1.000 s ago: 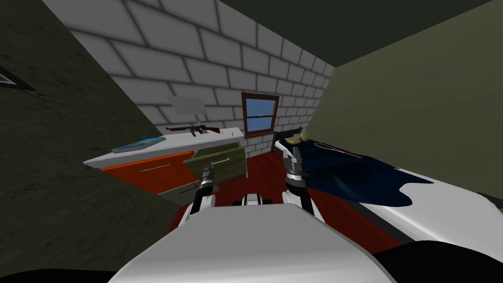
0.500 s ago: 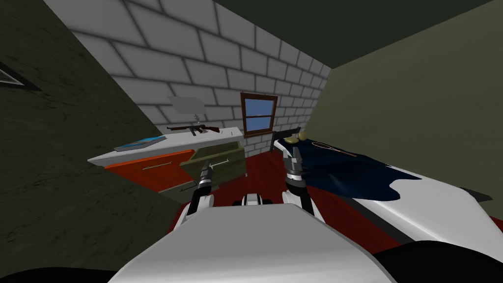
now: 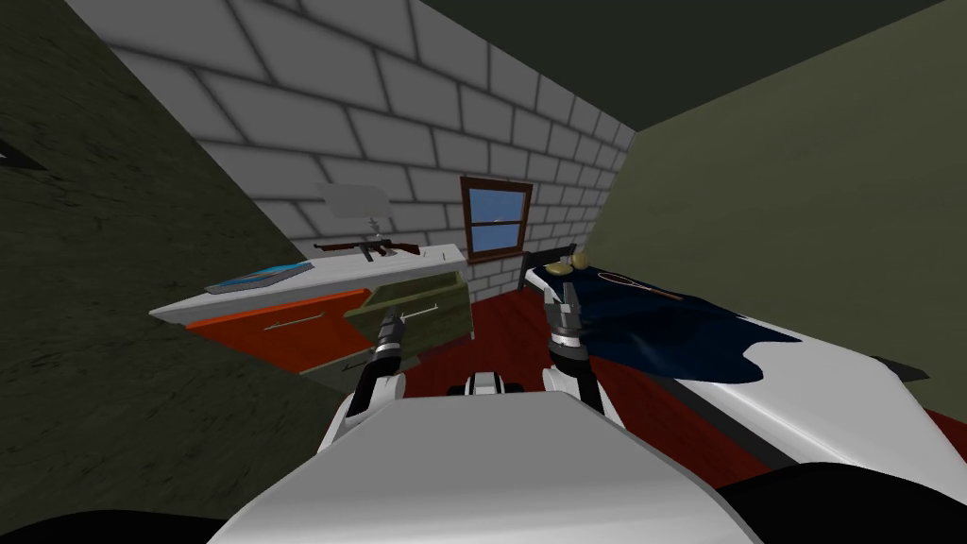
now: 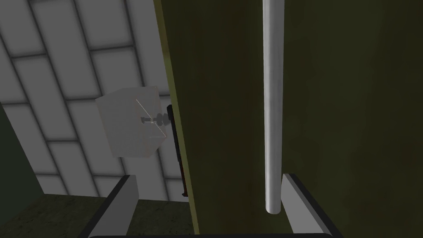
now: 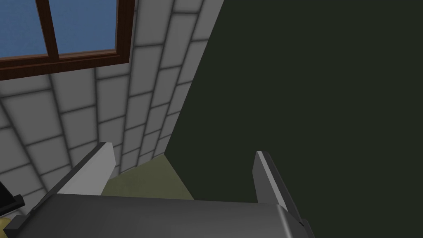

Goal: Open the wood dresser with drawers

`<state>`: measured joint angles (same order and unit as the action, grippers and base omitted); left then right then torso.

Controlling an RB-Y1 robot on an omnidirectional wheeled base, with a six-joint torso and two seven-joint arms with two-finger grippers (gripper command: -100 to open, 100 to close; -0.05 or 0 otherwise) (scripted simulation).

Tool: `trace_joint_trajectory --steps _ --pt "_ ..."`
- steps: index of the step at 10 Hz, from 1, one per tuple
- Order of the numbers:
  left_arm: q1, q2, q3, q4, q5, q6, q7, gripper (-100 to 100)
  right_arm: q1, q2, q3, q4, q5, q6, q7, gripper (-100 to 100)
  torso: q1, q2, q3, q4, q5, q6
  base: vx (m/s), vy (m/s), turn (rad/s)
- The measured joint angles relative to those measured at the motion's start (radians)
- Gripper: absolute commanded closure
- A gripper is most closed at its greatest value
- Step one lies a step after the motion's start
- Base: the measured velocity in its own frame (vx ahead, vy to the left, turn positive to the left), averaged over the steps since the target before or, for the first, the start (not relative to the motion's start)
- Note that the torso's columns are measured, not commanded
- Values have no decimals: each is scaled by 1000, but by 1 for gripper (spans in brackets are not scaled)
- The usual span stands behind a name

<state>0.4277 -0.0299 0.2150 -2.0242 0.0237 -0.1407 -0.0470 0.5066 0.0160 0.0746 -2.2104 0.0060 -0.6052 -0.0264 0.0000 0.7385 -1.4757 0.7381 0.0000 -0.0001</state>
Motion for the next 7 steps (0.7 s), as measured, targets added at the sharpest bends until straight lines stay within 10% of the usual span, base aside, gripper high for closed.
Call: trace_joint_trajectory --steps 1,2,7 --pt "8 0 1 -23 1 18 2 -100 0 0 0 0 0 0 0 0 0 0 0 0 -1 0 0 0 0" --pt "9 0 1 -25 1 23 2 0 0 0 0 0 0 0 0 0 -1 0 0 0 -1 0 0 0 0" --pt "10 -1 1 -24 1 23 2 0 0 0 0 0 0 0 0 0 0 -1 -1 0 0 0 0 0 0"
